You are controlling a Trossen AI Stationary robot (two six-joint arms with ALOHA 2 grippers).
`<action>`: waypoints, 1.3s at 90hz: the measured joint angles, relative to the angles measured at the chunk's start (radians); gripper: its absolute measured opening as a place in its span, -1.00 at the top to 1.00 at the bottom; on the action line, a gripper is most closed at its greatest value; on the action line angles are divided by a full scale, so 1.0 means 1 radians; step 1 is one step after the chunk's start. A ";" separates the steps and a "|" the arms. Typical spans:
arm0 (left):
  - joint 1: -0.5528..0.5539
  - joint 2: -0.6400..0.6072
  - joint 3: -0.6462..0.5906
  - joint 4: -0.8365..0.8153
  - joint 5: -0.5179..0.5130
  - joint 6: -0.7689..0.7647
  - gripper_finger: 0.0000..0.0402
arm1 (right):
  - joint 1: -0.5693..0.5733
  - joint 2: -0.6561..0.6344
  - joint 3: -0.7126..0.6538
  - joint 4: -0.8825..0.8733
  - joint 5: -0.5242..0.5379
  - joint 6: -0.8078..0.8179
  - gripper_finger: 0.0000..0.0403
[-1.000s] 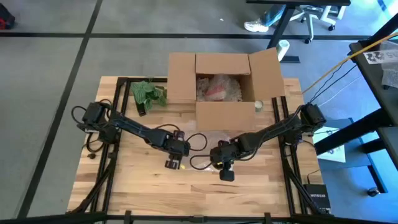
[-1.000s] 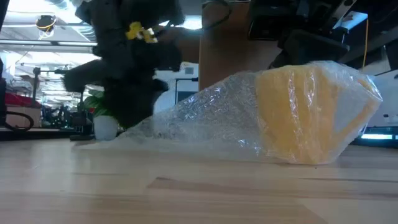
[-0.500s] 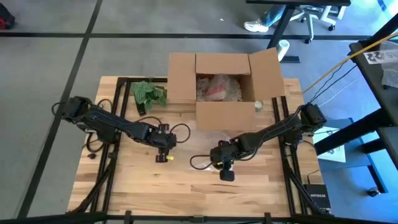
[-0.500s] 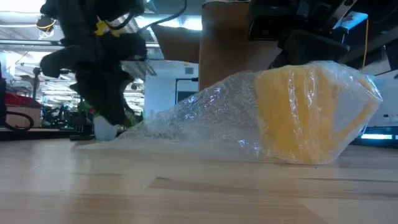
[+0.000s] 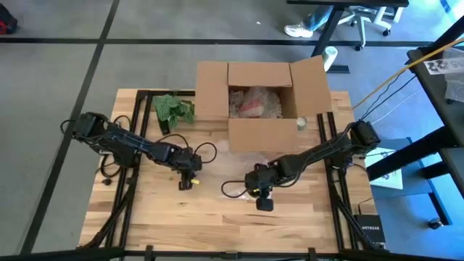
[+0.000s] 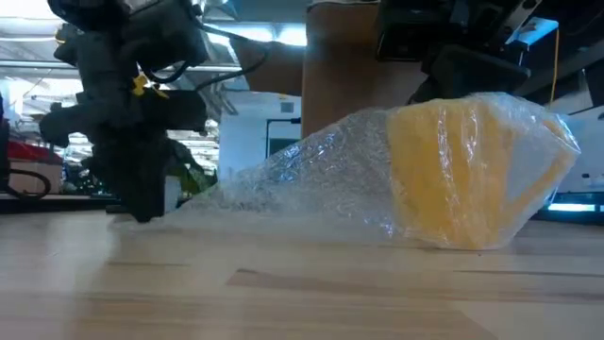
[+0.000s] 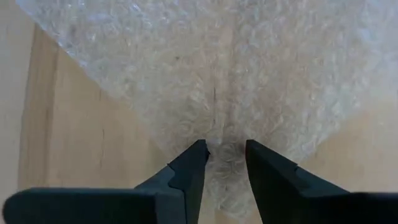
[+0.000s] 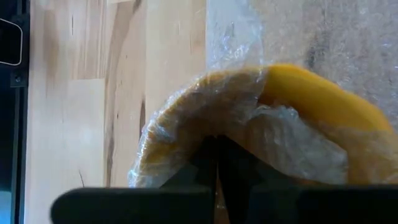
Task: Wrap mug
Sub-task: Wrap the yellow mug with the bubble wrap
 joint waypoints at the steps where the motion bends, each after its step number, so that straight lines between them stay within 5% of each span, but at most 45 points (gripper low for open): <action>1: 0.000 0.000 -0.002 0.006 -0.001 0.000 0.52 | 0.000 0.000 0.000 0.000 0.000 0.000 1.00; 26: -0.036 0.001 -0.049 0.184 0.022 0.031 0.98 | 0.000 0.002 -0.001 0.041 -0.026 -0.008 1.00; 71: -0.197 0.002 -0.049 0.392 0.004 0.015 1.00 | 0.002 0.005 -0.003 0.131 -0.072 0.012 1.00; 117: -0.181 0.002 -0.048 0.716 -0.052 0.221 1.00 | 0.001 0.004 -0.002 0.132 -0.060 0.011 1.00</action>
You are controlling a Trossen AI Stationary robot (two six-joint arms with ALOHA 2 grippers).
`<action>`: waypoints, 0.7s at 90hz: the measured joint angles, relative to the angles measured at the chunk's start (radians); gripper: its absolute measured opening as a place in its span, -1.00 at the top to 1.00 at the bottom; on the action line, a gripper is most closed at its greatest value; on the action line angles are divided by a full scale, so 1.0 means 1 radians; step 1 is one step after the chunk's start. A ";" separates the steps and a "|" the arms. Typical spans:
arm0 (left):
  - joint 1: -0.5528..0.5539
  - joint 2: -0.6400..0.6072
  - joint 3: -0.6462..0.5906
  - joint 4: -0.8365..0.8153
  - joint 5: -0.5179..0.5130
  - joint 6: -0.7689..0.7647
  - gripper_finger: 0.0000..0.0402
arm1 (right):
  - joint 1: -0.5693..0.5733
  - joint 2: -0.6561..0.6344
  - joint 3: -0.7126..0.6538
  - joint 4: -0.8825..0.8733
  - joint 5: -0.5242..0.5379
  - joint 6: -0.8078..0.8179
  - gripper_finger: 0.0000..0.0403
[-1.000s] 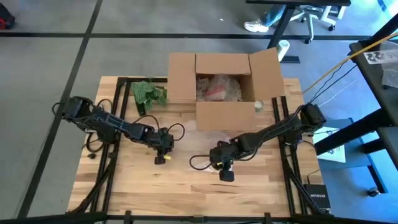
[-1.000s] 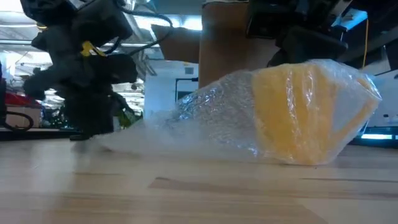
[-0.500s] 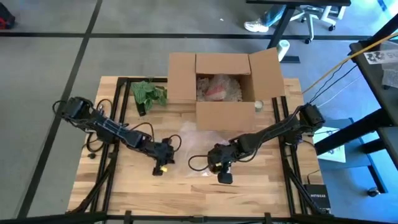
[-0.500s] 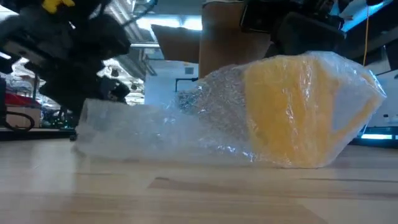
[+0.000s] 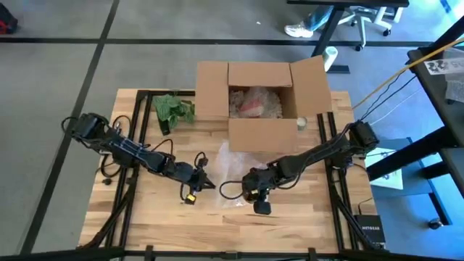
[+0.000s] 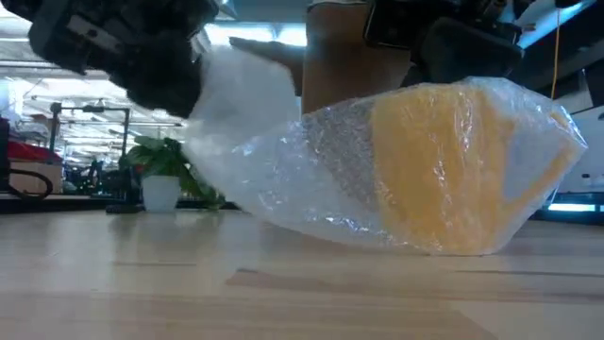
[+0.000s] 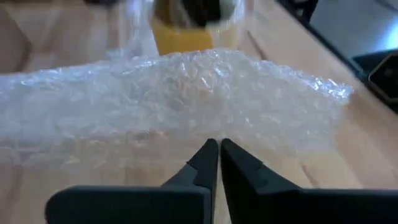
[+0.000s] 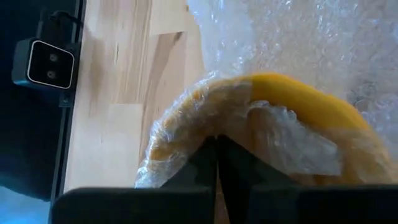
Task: Wrap mug
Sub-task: Wrap the yellow mug with the bubble wrap
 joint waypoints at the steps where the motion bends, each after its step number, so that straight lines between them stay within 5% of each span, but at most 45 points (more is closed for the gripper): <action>1: 0.000 0.000 0.000 0.005 0.001 0.003 1.00 | 0.000 0.000 0.000 0.000 0.000 0.000 1.00; 63: 0.000 0.000 0.009 0.206 0.148 0.116 1.00 | -0.001 -0.002 0.002 0.049 0.000 -0.012 1.00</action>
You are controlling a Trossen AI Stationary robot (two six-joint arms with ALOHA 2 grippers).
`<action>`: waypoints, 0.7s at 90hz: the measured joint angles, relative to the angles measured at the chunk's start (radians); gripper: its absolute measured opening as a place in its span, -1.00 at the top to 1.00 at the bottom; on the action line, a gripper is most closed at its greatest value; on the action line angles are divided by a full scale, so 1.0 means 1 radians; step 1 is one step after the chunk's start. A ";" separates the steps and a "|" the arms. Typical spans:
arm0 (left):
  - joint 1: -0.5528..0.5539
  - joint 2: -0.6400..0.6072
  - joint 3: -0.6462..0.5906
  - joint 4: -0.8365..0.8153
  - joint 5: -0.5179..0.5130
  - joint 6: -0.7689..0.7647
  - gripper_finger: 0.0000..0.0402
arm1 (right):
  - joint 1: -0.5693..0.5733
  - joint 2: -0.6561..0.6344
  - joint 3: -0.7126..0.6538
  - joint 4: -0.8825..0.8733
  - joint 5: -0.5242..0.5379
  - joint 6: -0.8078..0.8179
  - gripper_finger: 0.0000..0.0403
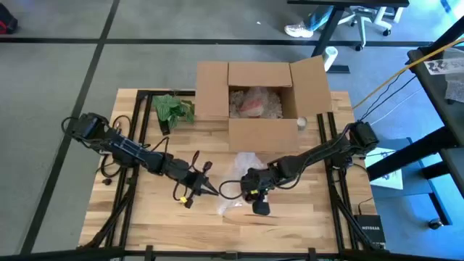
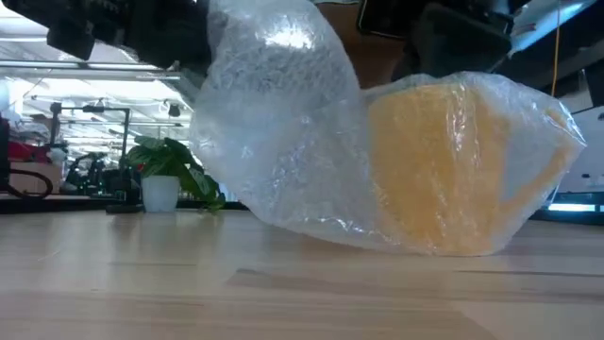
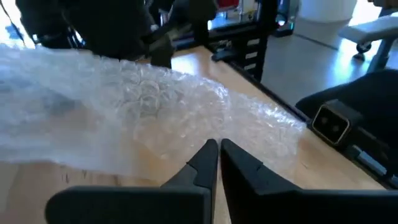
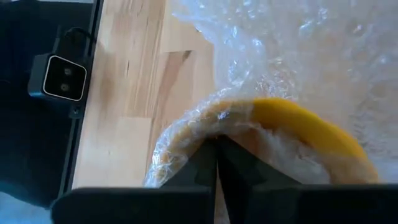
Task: Wrap mug
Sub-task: Wrap the yellow mug with the bubble wrap
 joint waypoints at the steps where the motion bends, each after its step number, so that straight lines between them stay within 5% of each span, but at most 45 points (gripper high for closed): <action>1: 0.000 0.000 0.000 0.003 0.000 0.003 1.00 | 0.000 0.000 0.000 0.000 0.000 0.000 1.00; 28: 0.040 0.028 0.066 0.007 0.092 0.049 1.00 | 0.000 0.000 0.001 -0.001 0.000 0.000 1.00; 63: 0.067 0.323 0.303 0.005 0.278 0.082 1.00 | 0.000 -0.002 0.002 -0.014 0.008 -0.004 1.00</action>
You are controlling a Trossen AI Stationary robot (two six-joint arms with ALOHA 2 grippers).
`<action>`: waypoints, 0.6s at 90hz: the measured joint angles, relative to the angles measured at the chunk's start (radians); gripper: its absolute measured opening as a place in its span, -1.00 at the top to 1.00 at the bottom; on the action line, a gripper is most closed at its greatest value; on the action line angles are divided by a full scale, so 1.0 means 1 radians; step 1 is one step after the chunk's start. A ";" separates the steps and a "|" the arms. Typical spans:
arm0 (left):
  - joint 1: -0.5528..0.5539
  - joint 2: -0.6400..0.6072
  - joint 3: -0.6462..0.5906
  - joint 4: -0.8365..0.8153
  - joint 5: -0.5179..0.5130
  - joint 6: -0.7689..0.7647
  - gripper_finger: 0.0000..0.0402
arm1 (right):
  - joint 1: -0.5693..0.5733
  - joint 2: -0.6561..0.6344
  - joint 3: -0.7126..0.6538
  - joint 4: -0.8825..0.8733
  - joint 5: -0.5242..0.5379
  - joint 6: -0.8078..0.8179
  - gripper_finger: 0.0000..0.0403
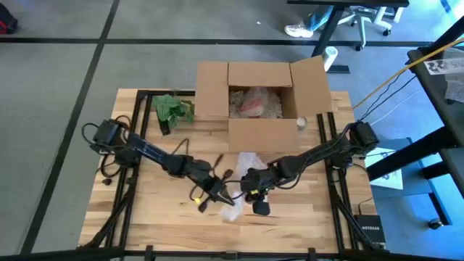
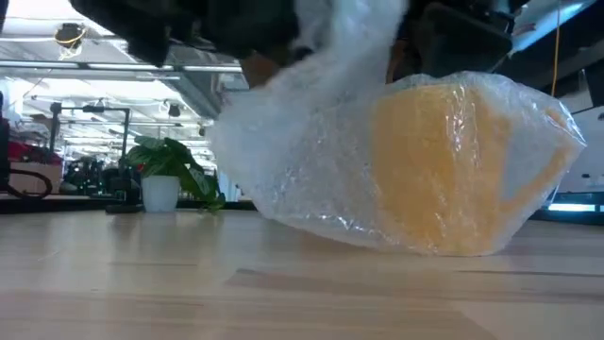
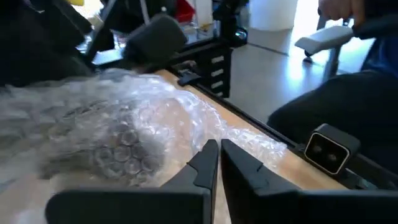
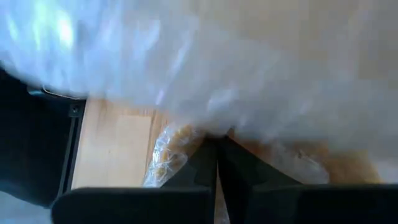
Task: Wrap mug
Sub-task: Wrap the yellow mug with the bubble wrap
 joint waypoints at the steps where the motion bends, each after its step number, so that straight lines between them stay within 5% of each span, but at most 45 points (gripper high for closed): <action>1: 0.000 0.006 0.005 -0.002 0.002 0.001 1.00 | 0.000 0.000 0.002 -0.006 0.001 0.000 1.00; 54: 0.006 0.052 0.074 -0.084 0.022 0.031 1.00 | 0.015 -0.007 0.262 -0.422 0.121 -0.059 1.00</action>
